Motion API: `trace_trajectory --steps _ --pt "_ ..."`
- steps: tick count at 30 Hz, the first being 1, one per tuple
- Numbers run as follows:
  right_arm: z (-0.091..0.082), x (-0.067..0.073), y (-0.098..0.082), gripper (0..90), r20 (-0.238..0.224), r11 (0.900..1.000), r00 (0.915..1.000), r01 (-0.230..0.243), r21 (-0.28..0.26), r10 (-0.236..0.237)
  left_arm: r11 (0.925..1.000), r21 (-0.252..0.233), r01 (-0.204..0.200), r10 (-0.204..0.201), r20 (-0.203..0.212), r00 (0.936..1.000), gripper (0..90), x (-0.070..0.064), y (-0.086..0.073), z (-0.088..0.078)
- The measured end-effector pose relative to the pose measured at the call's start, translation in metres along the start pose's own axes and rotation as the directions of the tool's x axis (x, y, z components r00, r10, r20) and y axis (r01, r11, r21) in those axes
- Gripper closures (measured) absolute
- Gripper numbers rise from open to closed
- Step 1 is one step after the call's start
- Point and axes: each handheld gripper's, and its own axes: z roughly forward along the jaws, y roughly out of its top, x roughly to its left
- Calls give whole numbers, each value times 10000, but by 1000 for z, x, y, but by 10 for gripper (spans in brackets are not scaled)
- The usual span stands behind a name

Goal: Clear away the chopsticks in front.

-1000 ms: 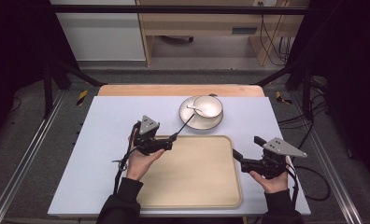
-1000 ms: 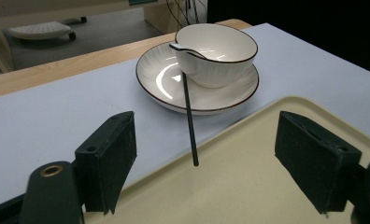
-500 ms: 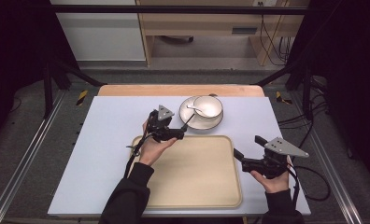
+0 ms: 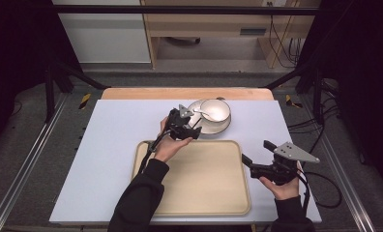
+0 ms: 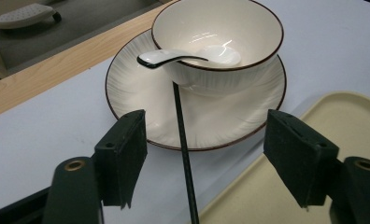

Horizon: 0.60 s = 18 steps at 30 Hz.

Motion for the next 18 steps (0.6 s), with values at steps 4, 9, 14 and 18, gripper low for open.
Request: trace_trajectory --steps 4,9,14,18 --pt "-1 0 0 75 -22 9999 9999 -114 -4 114 9992 378 -104 110 -151 9998 359 4 1 11" --pt "1 0 -1 75 -20 10000 10000 -65 52 65 9974 680 -244 260 -232 9994 448 6 2 23" --pt "0 0 0 76 -60 10000 10000 -5 7 5 9962 833 -255 281 -304 9991 537 3 2 37" --pt "2 0 -2 76 -61 10000 10000 -65 64 65 9905 1322 -370 422 -365 9984 596 3 -3 49"
